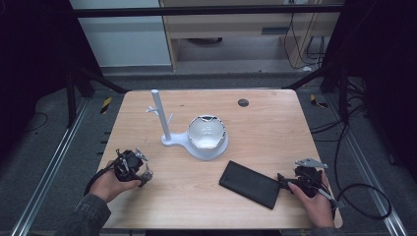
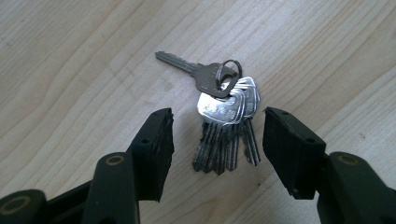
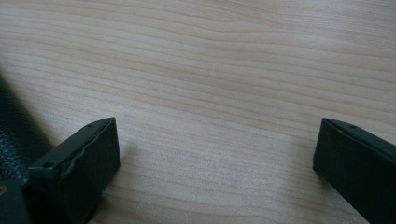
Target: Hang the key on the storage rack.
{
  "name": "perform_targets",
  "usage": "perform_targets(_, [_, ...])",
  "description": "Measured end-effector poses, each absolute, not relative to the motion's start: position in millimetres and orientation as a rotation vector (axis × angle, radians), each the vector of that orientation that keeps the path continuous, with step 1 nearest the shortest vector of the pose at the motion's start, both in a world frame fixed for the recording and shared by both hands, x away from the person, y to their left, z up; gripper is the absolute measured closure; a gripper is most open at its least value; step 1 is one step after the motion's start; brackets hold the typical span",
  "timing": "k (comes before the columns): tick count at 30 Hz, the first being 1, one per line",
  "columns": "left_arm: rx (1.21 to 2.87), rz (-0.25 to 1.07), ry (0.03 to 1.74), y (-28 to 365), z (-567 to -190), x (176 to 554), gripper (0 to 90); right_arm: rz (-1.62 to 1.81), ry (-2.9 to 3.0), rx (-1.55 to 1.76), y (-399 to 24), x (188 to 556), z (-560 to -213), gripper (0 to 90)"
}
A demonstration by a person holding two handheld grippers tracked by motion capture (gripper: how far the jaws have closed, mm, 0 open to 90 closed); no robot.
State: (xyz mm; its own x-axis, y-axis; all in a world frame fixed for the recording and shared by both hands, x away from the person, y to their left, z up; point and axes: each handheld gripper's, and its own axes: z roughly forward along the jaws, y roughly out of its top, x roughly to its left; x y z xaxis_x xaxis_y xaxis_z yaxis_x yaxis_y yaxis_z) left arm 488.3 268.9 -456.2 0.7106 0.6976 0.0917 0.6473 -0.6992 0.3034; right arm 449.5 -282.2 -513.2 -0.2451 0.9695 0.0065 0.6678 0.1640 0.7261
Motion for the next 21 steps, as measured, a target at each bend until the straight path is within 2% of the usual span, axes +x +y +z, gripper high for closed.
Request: perform_targets(21, [2.686,0.254,1.087,266.7,-465.5,490.4,41.9,0.853,1.984,1.544,-282.5,449.2,-513.2,1.0])
